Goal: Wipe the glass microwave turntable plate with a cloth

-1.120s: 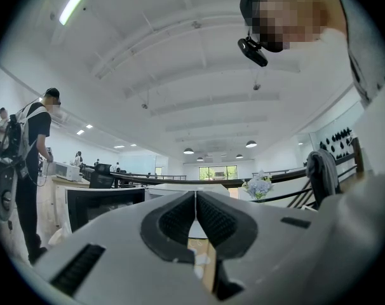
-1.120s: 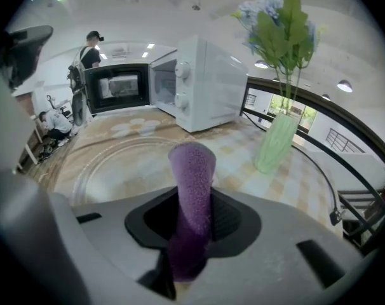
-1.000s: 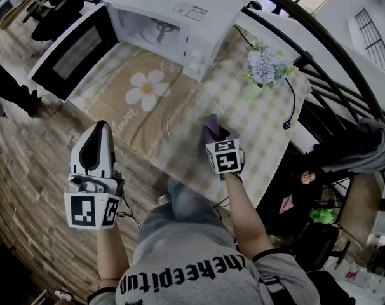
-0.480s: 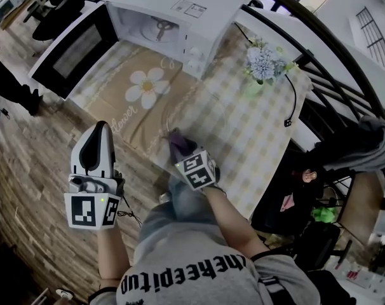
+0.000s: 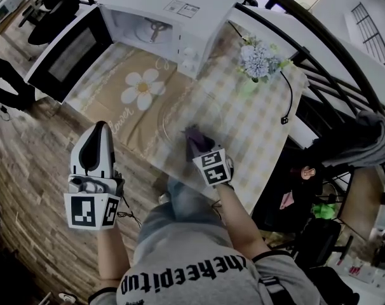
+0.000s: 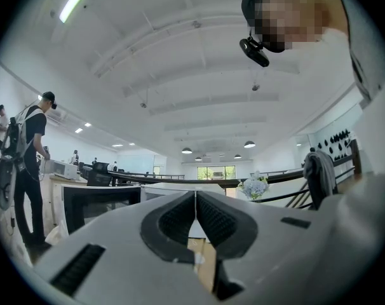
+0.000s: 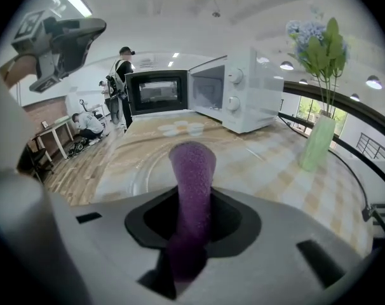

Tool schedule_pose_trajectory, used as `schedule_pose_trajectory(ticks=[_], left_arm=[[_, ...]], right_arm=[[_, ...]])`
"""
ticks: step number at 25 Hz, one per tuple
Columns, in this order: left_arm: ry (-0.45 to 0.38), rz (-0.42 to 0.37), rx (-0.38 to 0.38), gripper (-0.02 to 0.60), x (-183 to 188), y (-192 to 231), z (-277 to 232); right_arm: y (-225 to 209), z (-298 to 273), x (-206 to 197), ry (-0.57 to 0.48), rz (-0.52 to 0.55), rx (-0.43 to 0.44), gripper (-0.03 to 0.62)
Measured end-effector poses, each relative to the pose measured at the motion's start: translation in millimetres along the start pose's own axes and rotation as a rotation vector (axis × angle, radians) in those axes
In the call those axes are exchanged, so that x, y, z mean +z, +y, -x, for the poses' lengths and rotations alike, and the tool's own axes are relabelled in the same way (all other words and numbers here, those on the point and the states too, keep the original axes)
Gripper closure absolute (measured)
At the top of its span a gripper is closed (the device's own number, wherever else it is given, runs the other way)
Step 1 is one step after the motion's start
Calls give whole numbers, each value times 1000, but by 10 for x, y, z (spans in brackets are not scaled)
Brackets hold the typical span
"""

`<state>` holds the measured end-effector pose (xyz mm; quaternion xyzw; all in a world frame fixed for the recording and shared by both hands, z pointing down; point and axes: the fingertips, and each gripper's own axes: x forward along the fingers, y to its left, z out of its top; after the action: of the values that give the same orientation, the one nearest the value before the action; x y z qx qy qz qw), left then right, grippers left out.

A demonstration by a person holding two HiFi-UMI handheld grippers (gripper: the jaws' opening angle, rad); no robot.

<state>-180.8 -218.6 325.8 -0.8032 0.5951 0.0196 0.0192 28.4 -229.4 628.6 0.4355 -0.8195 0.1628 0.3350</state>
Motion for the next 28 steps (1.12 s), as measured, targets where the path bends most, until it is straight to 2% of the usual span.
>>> schedule_pose_trajectory(ticks=[8,12,28], left_arm=[[-3,-2,0,571,23,22,18],[-4,-1,-3,571,32,19,37],[-11,-15,32,571,88,111,276]], right_arm=[[-674,125,-211,14,-67,-156,481],[-903,218,-279,22,-105,-207,480],[-973,284,-331,42,-125,-258,480]])
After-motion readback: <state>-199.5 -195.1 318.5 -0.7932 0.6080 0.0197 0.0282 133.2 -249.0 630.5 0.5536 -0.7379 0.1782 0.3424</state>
